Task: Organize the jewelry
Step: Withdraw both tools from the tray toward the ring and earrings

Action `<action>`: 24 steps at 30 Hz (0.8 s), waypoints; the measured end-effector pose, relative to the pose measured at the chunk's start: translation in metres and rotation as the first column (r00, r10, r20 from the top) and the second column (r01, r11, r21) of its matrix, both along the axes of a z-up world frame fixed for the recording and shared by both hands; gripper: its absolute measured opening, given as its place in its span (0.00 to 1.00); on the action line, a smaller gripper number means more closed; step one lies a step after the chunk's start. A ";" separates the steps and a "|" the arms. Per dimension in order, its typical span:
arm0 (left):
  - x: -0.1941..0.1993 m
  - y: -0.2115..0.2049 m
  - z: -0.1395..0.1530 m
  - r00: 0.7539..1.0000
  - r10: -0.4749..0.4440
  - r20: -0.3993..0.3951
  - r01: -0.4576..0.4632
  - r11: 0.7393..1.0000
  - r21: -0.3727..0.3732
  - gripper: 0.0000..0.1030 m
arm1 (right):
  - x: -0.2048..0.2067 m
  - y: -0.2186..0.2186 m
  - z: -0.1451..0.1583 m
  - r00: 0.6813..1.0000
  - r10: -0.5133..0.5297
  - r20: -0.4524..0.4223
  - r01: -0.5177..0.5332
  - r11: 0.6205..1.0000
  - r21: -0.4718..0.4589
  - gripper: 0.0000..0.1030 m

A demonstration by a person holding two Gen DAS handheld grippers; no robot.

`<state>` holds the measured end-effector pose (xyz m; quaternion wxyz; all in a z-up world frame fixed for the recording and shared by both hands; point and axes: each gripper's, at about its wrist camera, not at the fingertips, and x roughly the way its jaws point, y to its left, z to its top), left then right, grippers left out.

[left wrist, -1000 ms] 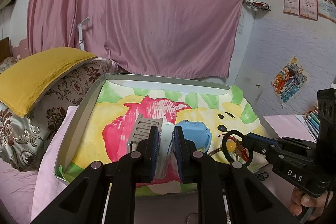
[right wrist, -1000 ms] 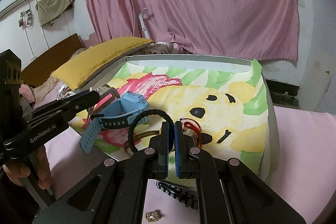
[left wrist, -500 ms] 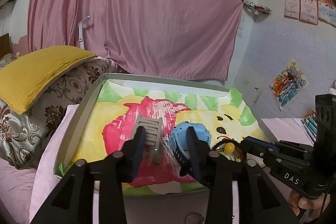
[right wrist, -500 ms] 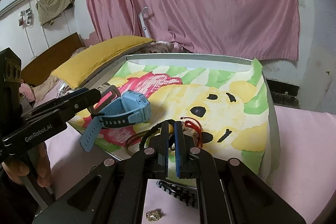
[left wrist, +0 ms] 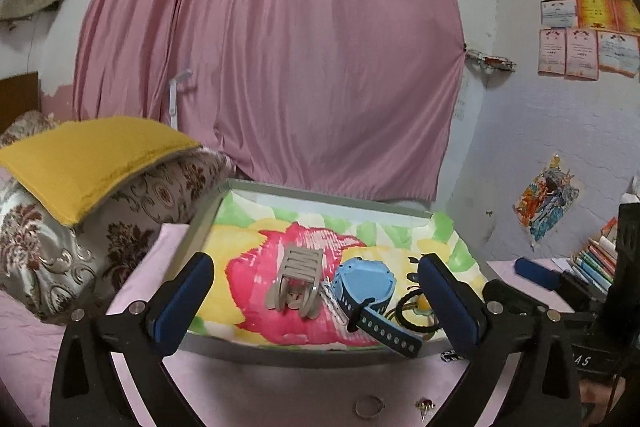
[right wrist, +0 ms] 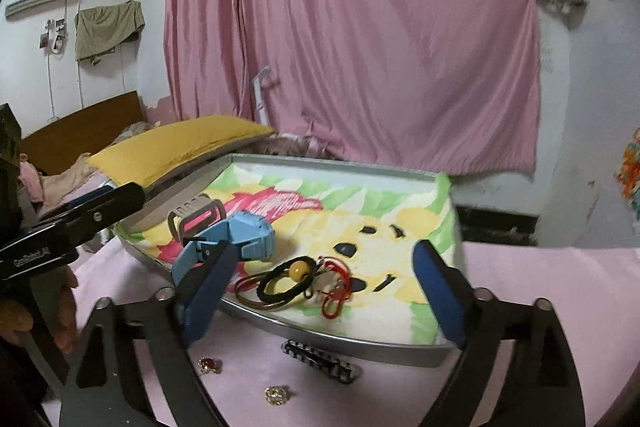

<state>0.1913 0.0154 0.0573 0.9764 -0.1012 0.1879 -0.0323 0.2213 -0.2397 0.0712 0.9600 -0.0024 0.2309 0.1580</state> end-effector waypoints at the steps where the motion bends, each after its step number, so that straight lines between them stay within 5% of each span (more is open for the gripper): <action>1: -0.006 -0.001 0.001 1.000 0.001 0.016 -0.001 1.000 0.010 0.99 | -0.005 -0.001 0.002 1.000 -0.003 0.017 0.003 1.000 0.000 0.92; 8: -0.038 -0.007 0.008 0.998 -0.034 0.056 0.031 0.998 0.057 0.99 | -0.044 -0.009 0.020 0.993 0.004 0.118 -0.005 1.000 0.005 0.95; 13: -0.050 -0.007 0.003 0.998 -0.070 0.000 0.070 0.993 0.097 0.99 | -0.067 -0.012 0.024 0.990 0.033 0.140 -0.030 0.999 -0.026 0.95; 18: -0.048 -0.003 -0.005 0.990 -0.100 -0.098 0.110 0.988 0.107 0.99 | -0.073 -0.012 0.015 0.995 0.086 0.057 -0.081 0.992 -0.094 0.95; 24: -0.034 -0.010 -0.021 0.953 -0.163 -0.257 0.191 0.977 0.090 0.99 | -0.058 -0.016 -0.002 0.985 0.124 -0.120 -0.134 0.987 -0.085 0.95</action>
